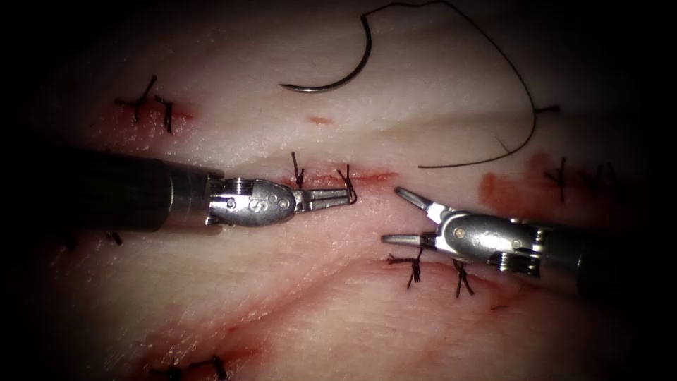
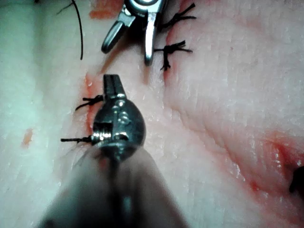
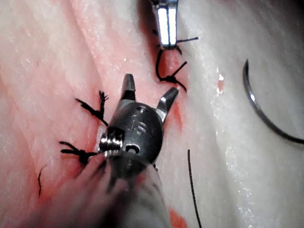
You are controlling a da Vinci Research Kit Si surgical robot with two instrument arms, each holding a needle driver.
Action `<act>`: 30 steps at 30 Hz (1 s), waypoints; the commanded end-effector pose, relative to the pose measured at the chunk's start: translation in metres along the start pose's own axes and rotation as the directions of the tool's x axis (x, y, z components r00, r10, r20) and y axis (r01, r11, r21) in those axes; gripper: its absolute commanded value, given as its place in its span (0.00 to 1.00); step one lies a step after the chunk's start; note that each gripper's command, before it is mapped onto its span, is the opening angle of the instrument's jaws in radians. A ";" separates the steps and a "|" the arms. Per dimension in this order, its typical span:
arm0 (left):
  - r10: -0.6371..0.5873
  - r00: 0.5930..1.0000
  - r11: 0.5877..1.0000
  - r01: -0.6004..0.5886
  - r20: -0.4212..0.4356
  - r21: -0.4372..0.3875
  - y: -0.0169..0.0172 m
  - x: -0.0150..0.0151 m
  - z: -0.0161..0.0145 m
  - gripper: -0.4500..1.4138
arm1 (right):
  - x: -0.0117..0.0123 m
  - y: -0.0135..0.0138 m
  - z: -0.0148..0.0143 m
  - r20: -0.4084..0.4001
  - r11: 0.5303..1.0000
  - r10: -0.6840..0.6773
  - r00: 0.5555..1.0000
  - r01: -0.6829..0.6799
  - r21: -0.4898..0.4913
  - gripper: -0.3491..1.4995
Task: Wound Closure
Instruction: Cut the suture.
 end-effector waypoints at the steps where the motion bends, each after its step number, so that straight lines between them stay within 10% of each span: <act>1: -0.002 1.000 1.000 0.002 0.000 0.001 -0.0003 0.0000 0.0007 0.00 | 0.0007 0.0002 0.0021 -0.004 1.000 -0.015 1.000 0.015 -0.006 0.95; 30: -0.070 0.998 0.997 0.070 -0.004 0.016 0.0006 0.0014 0.0007 0.00 | 0.0021 0.0010 0.0091 -0.026 0.988 -0.137 0.990 0.135 -0.081 0.94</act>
